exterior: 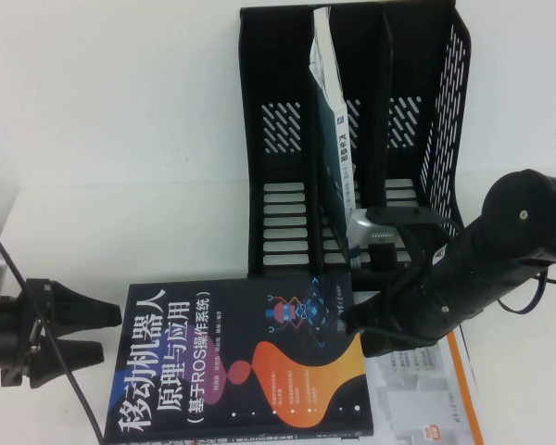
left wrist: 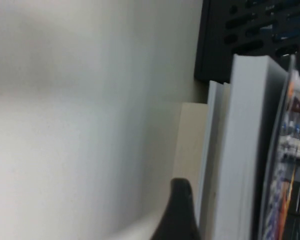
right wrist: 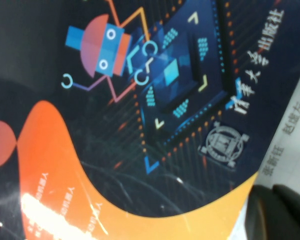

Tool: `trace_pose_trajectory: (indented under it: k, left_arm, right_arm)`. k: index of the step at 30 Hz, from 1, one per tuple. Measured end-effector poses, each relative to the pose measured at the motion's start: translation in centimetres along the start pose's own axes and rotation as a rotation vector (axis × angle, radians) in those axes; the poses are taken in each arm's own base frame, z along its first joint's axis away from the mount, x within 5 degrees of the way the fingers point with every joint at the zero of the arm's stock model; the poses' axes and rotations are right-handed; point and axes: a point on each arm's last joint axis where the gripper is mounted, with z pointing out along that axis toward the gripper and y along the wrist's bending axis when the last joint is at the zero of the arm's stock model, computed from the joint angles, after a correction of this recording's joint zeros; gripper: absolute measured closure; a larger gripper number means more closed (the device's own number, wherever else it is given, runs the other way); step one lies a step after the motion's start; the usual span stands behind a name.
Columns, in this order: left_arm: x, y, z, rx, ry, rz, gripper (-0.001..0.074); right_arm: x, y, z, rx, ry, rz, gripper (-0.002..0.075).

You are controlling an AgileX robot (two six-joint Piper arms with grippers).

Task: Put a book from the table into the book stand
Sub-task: Pick up the book with your left arm

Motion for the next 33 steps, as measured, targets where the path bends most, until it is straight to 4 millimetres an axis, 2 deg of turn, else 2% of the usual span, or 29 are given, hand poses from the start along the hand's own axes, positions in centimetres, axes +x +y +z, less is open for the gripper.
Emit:
trace_pose_trajectory:
  k: [8,24,29,33]
  left_arm:
    - [0.2,0.3,2.0,0.016,0.053,-0.009,0.0194]
    - [1.5,-1.5,5.4,0.023,0.160,0.050,0.0194]
    - [1.7,-1.7,5.9,0.018,0.176,0.063,0.0195]
    - [1.7,-1.7,5.9,0.018,0.175,0.071,0.0250]
  right_arm:
    - [0.0,0.0,0.1,0.000,0.003,0.001,0.0728]
    - [0.0,0.3,0.1,-0.034,-0.002,0.029,0.0728]
    - [0.0,0.3,0.1,-0.037,-0.003,0.025,0.0728]
    - [0.0,0.3,0.1,-0.038,-0.003,0.024,0.0728]
